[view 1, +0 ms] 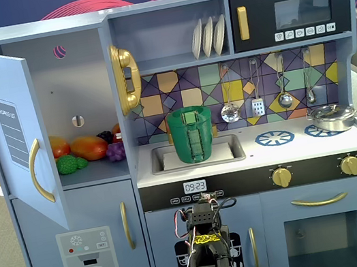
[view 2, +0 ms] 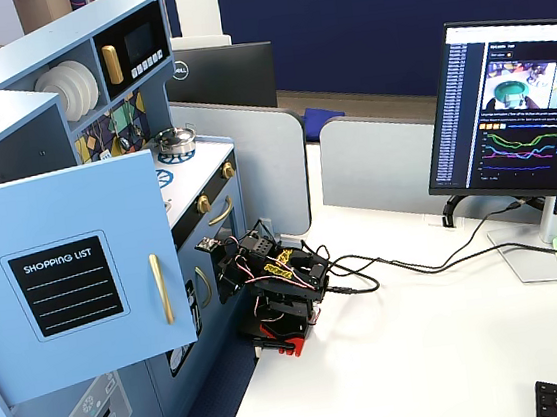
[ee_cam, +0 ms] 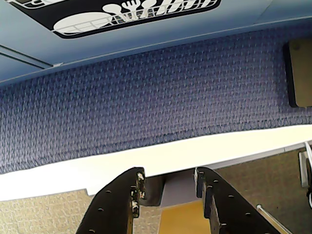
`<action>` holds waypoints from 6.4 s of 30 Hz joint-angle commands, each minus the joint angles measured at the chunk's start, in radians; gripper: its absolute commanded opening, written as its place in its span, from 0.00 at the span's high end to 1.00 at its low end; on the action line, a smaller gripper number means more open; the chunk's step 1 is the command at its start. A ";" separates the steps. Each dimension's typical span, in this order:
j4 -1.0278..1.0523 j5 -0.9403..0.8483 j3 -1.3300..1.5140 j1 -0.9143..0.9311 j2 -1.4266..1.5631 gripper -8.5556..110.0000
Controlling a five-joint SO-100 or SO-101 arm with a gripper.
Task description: Take off the lid from the green recipient and place it on the counter
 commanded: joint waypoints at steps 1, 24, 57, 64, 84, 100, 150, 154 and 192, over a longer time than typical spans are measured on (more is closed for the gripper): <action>0.176 0.040 0.017 0.041 -0.005 0.93; -0.279 0.029 -0.121 0.077 -0.032 0.92; -0.838 -0.147 -1.304 0.034 -0.861 0.70; -0.854 -0.164 -1.373 0.012 -0.945 0.70; -0.888 -0.196 -1.494 -0.006 -1.118 0.80; -1.042 -0.249 -1.517 0.060 -1.109 0.93; -1.405 -0.189 -0.986 0.506 -1.256 0.89; -1.402 -0.126 -1.003 0.500 -1.244 0.79; -0.078 -0.008 -0.161 -0.012 -0.092 0.93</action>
